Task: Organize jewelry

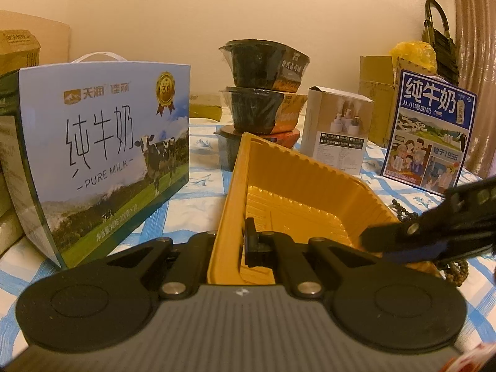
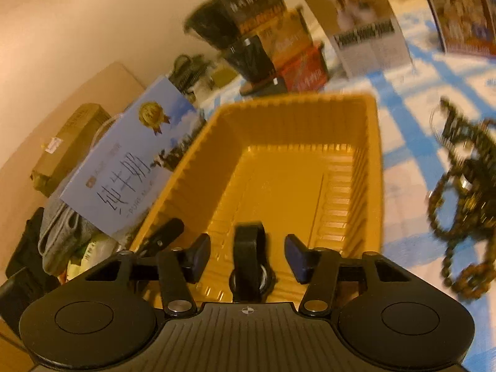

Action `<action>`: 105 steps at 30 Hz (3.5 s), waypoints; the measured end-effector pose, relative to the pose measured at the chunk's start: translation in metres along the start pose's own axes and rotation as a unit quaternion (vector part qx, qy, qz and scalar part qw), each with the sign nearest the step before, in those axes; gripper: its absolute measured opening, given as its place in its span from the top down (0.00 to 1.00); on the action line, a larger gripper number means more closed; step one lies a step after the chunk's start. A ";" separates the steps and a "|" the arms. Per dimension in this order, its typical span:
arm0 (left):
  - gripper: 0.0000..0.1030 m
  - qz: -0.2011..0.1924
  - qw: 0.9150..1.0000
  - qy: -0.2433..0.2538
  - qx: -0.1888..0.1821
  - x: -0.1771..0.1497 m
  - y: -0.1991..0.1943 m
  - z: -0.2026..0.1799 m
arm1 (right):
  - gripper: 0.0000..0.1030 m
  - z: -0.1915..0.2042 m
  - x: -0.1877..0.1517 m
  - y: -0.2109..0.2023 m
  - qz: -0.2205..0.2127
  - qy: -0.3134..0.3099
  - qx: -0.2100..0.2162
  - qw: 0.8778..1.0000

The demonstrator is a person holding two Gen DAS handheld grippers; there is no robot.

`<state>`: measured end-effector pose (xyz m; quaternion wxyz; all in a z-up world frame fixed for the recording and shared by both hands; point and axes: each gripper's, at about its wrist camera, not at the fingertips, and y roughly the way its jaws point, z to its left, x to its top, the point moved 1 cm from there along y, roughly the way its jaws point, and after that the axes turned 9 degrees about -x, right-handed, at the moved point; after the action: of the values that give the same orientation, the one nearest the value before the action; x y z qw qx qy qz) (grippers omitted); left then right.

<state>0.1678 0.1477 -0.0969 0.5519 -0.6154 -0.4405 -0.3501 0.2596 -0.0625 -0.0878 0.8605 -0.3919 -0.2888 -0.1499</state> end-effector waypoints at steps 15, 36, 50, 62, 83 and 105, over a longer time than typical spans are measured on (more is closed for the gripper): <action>0.97 0.000 1.000 -0.002 0.001 -0.001 0.000 0.000 | 0.48 -0.078 -0.002 -0.074 -0.059 0.019 -0.110 0.992; 0.97 -0.001 1.000 0.002 0.001 -0.001 0.000 0.000 | 0.64 -0.128 0.013 -0.061 -0.043 0.007 -0.168 0.985; 0.97 0.000 1.000 0.003 0.001 0.000 0.000 0.000 | 0.84 -0.138 0.028 -0.046 -0.047 0.021 -0.154 0.987; 0.97 -0.001 1.000 0.004 -0.001 0.001 0.000 -0.001 | 0.85 -0.166 0.018 -0.118 -0.086 0.104 -0.153 0.979; 0.97 -0.002 1.000 0.009 0.001 0.003 -0.002 -0.005 | 0.91 -0.072 -0.062 -0.073 0.048 -0.307 -0.235 0.921; 0.97 -0.001 1.000 0.009 0.003 0.002 -0.002 -0.005 | 0.68 -0.179 -0.044 -0.156 -0.067 0.159 -0.218 0.961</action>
<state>0.1668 0.1434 -0.0937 0.5578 -0.6101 -0.4367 -0.3548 0.2172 -0.2980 -0.1175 0.7769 -0.5213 -0.1342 -0.3266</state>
